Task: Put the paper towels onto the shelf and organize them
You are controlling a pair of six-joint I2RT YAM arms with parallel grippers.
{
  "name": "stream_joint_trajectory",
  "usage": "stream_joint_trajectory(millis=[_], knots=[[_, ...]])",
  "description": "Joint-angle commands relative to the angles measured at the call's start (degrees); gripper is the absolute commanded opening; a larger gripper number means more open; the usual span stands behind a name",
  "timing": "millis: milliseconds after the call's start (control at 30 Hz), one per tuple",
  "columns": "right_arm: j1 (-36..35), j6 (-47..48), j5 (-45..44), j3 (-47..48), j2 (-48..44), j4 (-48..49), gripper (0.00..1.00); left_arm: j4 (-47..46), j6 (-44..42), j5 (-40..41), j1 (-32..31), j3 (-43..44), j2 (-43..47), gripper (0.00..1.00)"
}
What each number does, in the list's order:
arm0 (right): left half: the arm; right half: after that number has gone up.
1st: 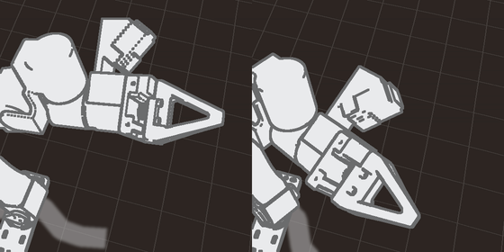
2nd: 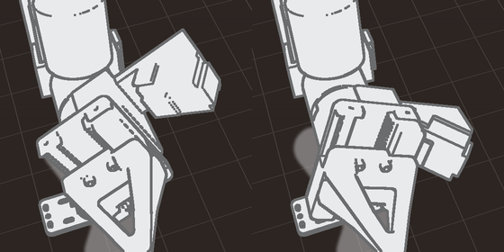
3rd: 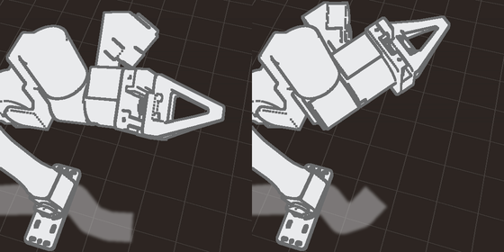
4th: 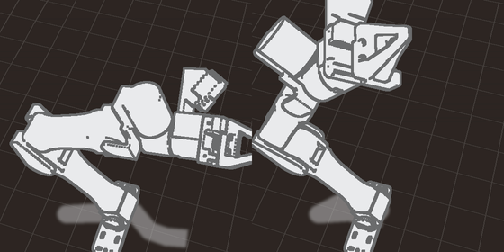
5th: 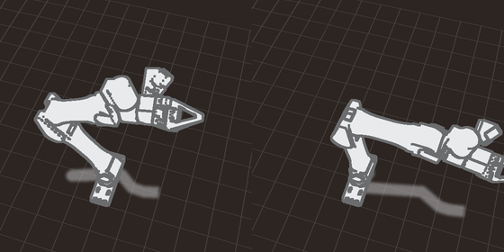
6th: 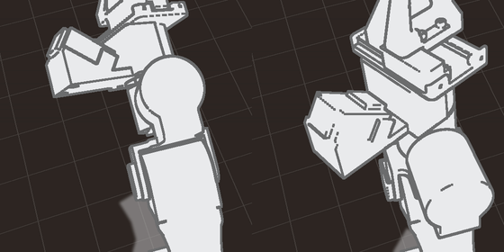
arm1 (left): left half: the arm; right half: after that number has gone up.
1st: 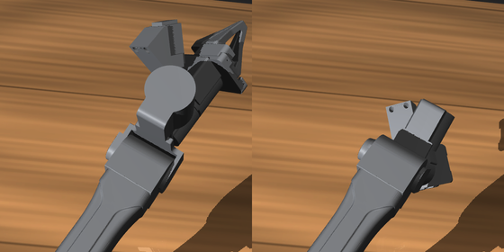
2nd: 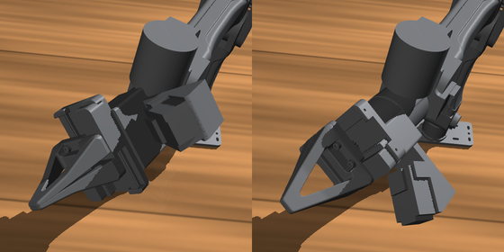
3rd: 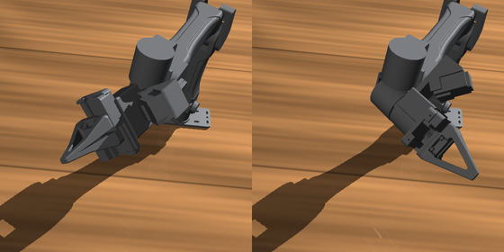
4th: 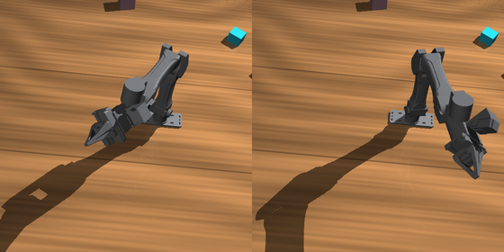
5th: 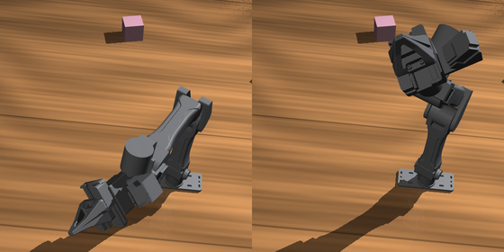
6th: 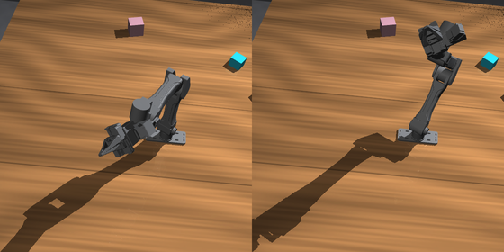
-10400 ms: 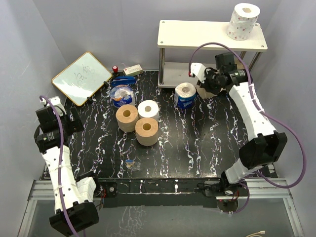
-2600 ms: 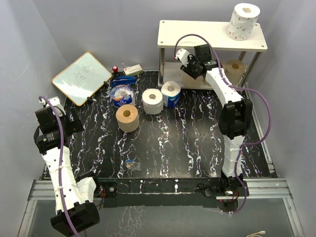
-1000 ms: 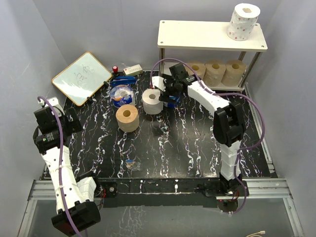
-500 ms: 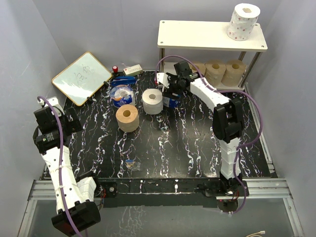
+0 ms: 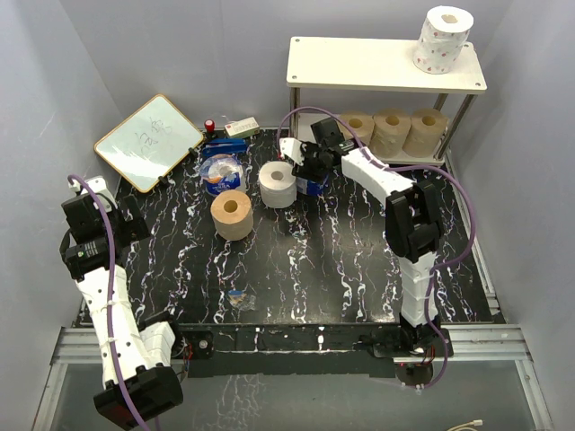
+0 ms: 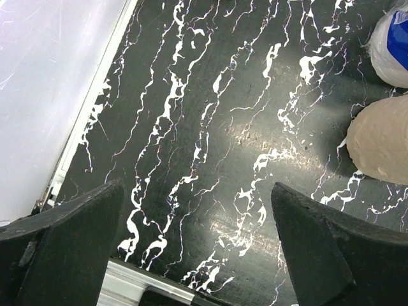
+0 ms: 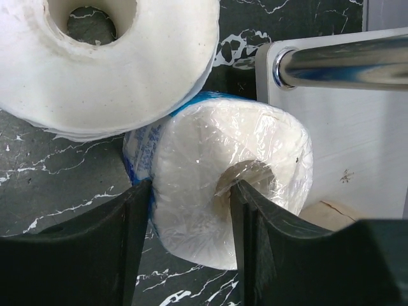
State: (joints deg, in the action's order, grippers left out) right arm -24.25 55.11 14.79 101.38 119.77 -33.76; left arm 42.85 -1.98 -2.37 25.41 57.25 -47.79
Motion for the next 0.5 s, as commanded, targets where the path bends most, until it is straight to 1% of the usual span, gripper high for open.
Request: stream_joint_trajectory(millis=[0,67,267,333,367,400,467], knots=[[0.43,-0.43,-5.08,-2.01,-0.94,5.32,0.49,-0.31,-0.45,-0.4,0.43,-0.13,0.42,0.98],[0.45,-0.66,-5.56,-2.36,-0.94,5.61,0.47,-0.31,-0.48,-0.35,0.43,-0.13,0.44,0.98],[0.39,-1.76,-6.52,-3.01,-0.5,5.7,0.29,-0.31,-0.43,-0.34,0.48,-0.13,0.43,0.98],[0.37,-2.37,-6.78,-3.49,-0.78,5.76,0.16,-0.31,-0.47,-0.35,0.43,-0.13,0.42,0.98],[0.35,-2.91,-7.16,-3.73,-1.21,6.02,0.02,-0.31,-0.45,-0.36,0.43,-0.13,0.48,0.98],[0.34,-3.6,-7.56,-4.13,-1.94,6.52,0.0,-0.31,-0.47,-0.35,0.41,-0.13,0.55,0.98],[0.11,-4.83,-8.45,-4.6,-4.1,6.94,0.0,-0.31,-0.48,-0.36,0.43,-0.13,0.65,0.98]])
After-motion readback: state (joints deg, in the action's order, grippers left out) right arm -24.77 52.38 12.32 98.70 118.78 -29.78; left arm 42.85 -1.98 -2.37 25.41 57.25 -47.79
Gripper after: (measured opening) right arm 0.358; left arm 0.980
